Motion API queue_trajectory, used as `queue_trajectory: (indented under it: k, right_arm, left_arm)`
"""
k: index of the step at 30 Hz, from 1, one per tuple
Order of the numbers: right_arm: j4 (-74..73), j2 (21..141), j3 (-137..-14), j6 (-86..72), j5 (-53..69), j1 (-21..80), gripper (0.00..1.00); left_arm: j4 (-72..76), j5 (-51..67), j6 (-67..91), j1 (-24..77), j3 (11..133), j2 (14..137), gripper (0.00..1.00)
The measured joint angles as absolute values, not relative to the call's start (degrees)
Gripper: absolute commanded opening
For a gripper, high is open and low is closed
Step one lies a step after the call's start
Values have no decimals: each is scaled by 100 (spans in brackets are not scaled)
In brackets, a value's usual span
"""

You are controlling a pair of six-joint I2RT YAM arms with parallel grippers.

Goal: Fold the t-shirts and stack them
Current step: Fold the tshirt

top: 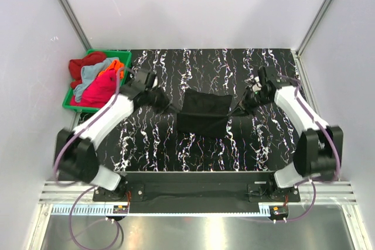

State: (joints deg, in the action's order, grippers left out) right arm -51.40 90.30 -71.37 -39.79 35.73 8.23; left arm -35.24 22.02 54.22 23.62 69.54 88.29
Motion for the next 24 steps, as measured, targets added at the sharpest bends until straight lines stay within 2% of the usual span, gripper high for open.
queue_trajectory:
  k: [6,13,24]
  right_arm:
    - [-5321,7579,-6095,-4086,3647,1310,0]
    - [-5505,6265,-5319,-4589,3658,1887,0]
    - [-6154,4814,-5000,-5238,3745,2434,0]
  left_arm:
    - [-3546,2403,5673,2414,5522,6938,0]
    - [-3680,2628,6300,2617,4401,5030,0]
    - [-4654,2648,7035,2923,4178,3256,0]
